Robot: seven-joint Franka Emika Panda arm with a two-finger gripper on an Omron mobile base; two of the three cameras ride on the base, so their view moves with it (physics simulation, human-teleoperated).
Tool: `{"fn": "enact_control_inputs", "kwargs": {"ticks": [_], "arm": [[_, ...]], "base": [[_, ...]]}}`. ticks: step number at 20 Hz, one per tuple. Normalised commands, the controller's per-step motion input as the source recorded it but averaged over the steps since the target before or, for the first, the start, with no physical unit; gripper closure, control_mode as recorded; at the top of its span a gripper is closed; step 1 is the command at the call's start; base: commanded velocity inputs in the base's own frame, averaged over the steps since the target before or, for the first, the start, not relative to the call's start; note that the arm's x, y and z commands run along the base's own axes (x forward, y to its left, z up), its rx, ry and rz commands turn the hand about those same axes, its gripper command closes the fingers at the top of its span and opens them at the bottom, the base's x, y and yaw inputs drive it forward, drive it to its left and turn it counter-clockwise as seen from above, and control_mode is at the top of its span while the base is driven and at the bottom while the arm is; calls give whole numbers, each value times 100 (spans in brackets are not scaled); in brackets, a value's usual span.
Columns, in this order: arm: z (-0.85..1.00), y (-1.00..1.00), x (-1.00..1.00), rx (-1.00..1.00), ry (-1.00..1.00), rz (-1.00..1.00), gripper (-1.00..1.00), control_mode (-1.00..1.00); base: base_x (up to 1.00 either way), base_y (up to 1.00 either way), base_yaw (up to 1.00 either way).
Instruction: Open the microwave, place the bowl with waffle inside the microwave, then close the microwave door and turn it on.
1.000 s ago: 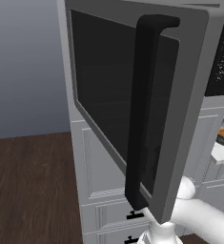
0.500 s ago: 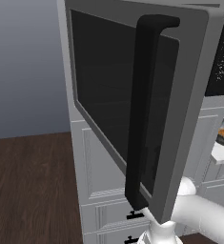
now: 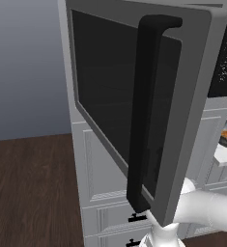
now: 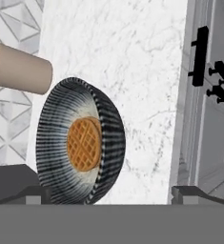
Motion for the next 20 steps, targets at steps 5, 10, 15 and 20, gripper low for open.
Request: {"fn": "enact_control_inputs", "kwargs": {"ticks": [5, 10, 15, 20], "arm": [[-35, 0, 7, 1, 5, 11, -100, -100], [-9, 0, 29, 3, 0, 12, -100, -100], [-8, 0, 40, 3, 2, 9, -100, -100], [-25, 0, 29, 3, 6, 6, -100, -100]], "base": [[0, 0, 0], [0, 0, 0], [0, 0, 0], [0, 0, 0]]}}
